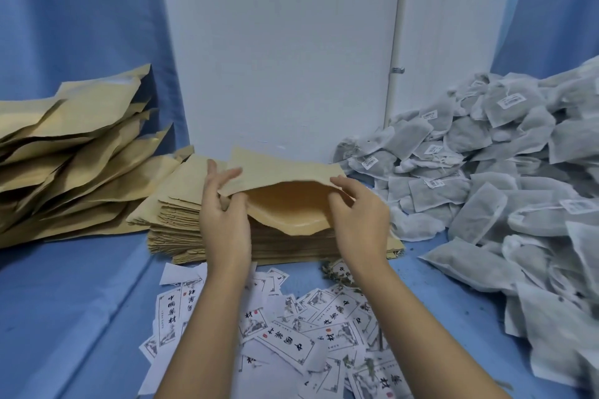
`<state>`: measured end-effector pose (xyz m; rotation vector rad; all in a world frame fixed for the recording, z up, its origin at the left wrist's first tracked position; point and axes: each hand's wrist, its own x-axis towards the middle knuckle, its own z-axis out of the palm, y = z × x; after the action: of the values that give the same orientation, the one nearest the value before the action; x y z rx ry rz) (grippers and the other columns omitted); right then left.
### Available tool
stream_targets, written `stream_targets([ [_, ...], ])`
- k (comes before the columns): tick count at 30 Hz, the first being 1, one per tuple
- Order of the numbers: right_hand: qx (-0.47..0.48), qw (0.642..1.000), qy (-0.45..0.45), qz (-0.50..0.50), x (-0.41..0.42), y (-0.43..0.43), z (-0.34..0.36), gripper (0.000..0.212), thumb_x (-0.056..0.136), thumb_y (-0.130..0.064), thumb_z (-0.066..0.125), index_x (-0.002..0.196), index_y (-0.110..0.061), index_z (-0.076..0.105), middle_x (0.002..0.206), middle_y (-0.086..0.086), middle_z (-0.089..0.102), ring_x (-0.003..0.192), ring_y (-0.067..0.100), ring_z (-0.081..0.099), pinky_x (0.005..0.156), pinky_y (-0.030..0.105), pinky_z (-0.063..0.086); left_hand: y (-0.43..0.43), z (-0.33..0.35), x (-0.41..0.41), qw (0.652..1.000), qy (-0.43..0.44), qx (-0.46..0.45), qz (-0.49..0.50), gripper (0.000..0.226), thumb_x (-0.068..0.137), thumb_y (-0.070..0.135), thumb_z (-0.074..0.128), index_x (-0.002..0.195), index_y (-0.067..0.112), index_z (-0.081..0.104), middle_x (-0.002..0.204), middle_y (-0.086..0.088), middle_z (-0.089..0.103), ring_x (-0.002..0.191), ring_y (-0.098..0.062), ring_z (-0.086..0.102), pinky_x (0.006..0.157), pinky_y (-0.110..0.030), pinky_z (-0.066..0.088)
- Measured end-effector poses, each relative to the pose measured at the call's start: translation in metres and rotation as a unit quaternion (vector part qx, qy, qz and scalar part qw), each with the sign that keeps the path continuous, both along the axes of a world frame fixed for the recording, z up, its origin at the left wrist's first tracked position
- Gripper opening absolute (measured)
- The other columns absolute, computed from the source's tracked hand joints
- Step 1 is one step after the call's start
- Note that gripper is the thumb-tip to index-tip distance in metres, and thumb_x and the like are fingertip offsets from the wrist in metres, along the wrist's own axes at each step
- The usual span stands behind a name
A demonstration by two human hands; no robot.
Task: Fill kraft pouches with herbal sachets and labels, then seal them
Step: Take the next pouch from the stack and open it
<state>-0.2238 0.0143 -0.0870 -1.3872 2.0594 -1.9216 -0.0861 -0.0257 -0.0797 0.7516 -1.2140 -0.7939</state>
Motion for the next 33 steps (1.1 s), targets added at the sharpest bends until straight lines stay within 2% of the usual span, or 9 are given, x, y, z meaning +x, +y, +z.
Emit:
stream_targets([
  [3,-0.023,0.999,-0.041,0.028,-0.001,0.000,0.001,0.027,0.086,-0.019,0.056,0.109,-0.024,0.070,0.109,-0.016,0.067,0.103,-0.001,0.057,0.088,0.018,0.042,-0.004,-0.010,0.002,0.994,-0.099,-0.047,0.013,0.026,0.091,0.012,0.057,0.102,0.034,0.067,0.139,0.021,0.044,0.125,0.013,0.039,0.101,-0.014,0.037],
  [5,-0.047,0.996,-0.059,0.052,0.001,0.000,0.002,0.024,0.085,-0.024,0.056,0.104,-0.028,0.069,0.103,-0.019,0.068,0.099,-0.002,0.058,0.086,0.018,0.044,-0.005,-0.013,0.001,0.984,-0.159,-0.083,0.021,0.024,0.090,0.027,0.060,0.113,0.033,0.064,0.135,0.020,0.049,0.132,0.009,0.033,0.108,-0.015,0.028],
  [12,-0.165,0.952,-0.243,0.090,-0.008,-0.002,0.003,0.031,0.082,-0.036,0.046,0.108,-0.023,0.058,0.107,-0.008,0.065,0.101,-0.001,0.060,0.085,0.016,0.044,-0.001,-0.017,-0.007,0.954,-0.223,-0.184,0.080,0.031,0.095,0.031,0.051,0.125,0.028,0.058,0.121,0.023,0.055,0.122,-0.002,0.050,0.101,-0.021,0.038],
  [16,-0.180,0.920,-0.342,0.072,-0.015,-0.003,0.004,0.018,0.095,-0.025,0.041,0.106,-0.020,0.055,0.095,-0.021,0.063,0.100,0.000,0.063,0.078,0.021,0.041,0.001,-0.017,-0.010,0.965,-0.181,-0.162,0.097,0.029,0.097,0.021,0.049,0.122,0.012,0.063,0.119,0.002,0.065,0.113,-0.010,0.059,0.098,-0.025,0.046],
  [19,-0.180,0.894,-0.408,0.051,-0.019,-0.003,0.004,0.022,0.095,-0.024,0.037,0.096,-0.019,0.058,0.080,-0.019,0.066,0.097,0.008,0.063,0.081,0.023,0.045,0.005,-0.016,-0.015,0.963,-0.180,-0.160,0.123,0.032,0.097,0.020,0.047,0.121,0.007,0.063,0.117,-0.004,0.066,0.109,-0.012,0.061,0.094,-0.016,0.045],
  [21,-0.156,0.885,-0.437,0.028,-0.029,-0.003,0.003,0.025,0.095,-0.019,0.037,0.088,-0.017,0.061,0.089,-0.006,0.064,0.094,0.015,0.062,0.083,0.028,0.049,0.007,-0.016,-0.019,0.965,-0.169,-0.152,0.128,0.033,0.096,0.020,0.048,0.122,0.005,0.062,0.118,-0.003,0.065,0.109,-0.004,0.057,0.092,-0.003,0.038],
  [25,0.092,0.966,-0.226,-0.079,-0.062,-0.005,-0.022,0.034,0.093,-0.017,0.038,0.101,-0.018,0.071,0.127,0.005,0.059,0.114,0.021,0.048,0.093,0.037,0.036,0.006,-0.012,-0.027,0.976,-0.132,-0.125,0.120,0.033,0.097,0.020,0.047,0.124,0.008,0.061,0.117,0.006,0.061,0.109,0.006,0.051,0.088,0.003,0.034],
  [29,0.318,0.939,-0.046,-0.121,-0.081,-0.002,-0.043,0.035,0.097,-0.028,0.039,0.125,-0.021,0.060,0.161,0.005,0.003,0.146,0.030,-0.004,0.116,0.045,0.009,0.000,-0.004,-0.041,0.985,-0.090,-0.092,0.113,0.034,0.099,0.025,0.045,0.122,0.009,0.063,0.118,-0.004,0.066,0.112,-0.012,0.059,0.095,-0.021,0.044],
  [33,0.381,0.918,0.037,-0.101,-0.094,-0.001,-0.052,0.045,0.099,-0.024,0.031,0.142,-0.020,0.043,0.160,0.004,0.011,0.146,0.031,-0.001,0.116,0.045,0.010,-0.002,0.001,-0.057,0.988,-0.081,-0.074,0.113,0.034,0.099,0.026,0.045,0.120,0.007,0.065,0.113,-0.008,0.068,0.108,-0.018,0.061,0.092,-0.025,0.044],
])
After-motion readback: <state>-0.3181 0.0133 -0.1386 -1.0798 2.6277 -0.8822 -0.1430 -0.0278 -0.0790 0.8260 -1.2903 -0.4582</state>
